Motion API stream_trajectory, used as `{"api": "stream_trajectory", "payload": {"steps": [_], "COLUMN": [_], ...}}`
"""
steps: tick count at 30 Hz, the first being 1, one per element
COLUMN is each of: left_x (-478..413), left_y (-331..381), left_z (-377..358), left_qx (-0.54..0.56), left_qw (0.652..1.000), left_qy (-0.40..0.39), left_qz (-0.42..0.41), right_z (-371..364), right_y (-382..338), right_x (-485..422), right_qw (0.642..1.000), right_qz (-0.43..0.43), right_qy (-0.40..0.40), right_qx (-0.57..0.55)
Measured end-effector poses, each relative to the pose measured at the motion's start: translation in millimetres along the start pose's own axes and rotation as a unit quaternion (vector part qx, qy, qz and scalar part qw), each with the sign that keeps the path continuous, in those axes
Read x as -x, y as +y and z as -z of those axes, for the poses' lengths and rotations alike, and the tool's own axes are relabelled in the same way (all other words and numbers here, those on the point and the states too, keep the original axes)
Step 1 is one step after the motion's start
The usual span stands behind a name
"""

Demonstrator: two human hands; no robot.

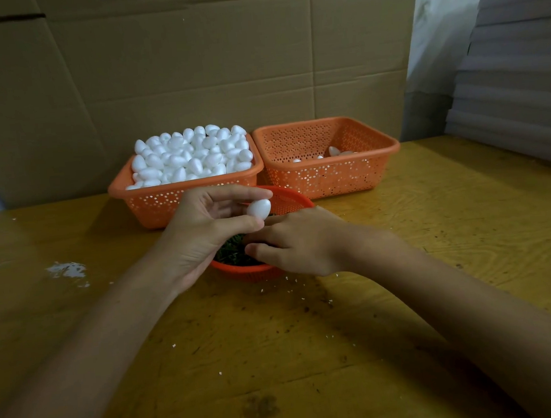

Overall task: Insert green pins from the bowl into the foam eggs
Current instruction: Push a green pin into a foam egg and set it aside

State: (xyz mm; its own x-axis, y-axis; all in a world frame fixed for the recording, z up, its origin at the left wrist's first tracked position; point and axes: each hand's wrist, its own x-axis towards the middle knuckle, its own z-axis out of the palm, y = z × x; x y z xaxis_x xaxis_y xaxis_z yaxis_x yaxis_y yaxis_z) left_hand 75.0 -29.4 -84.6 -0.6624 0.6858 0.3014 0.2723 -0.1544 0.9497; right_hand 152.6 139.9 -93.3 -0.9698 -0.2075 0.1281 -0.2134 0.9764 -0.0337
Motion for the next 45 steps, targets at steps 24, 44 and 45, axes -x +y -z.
{"api": "stream_trajectory", "payload": {"steps": [24,44,45], "left_x": [-0.6,-1.1,-1.1], "left_y": [2.2,3.5,3.5], "left_z": [-3.1,-2.5,-2.3], "left_qx": [0.062,0.089,0.090], "left_qw": [0.997,0.995,0.995], "left_qy": [0.015,0.016,0.015], "left_qz": [0.039,0.039,0.037], "right_z": [-0.1,3.6,3.7], "right_y": [-1.7,-3.1,-3.3], "right_x": [-0.4,3.3,3.4], "right_qw": [1.000,1.000,1.000], "right_qz": [-0.001,0.002,0.000], "right_qy": [0.007,0.008,0.007], "right_qx": [0.014,0.001,0.002]}}
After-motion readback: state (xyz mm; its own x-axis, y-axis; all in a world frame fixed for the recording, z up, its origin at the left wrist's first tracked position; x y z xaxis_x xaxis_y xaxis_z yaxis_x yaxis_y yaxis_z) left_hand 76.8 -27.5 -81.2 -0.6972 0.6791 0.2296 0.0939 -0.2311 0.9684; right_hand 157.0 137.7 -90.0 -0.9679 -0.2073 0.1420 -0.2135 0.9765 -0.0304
